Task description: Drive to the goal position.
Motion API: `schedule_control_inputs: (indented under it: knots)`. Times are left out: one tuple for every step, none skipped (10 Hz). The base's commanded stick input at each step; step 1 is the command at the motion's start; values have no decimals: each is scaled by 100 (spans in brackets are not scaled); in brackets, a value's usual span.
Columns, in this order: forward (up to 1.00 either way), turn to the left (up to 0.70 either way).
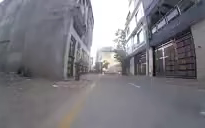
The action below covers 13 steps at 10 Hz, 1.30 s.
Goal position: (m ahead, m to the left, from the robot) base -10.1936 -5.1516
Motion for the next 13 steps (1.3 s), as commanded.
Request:
schedule_control_inputs:
  knots:
    - [85,0]
    - [85,0]
    - [85,0]
    - [85,0]
    - [85,0]
    - [85,-1]
    - [85,-17]
    - [85,-33]
    - [75,-40]
    - [23,-72]
    - [0,-85]
    - [0,-85]
    - [0,-85]
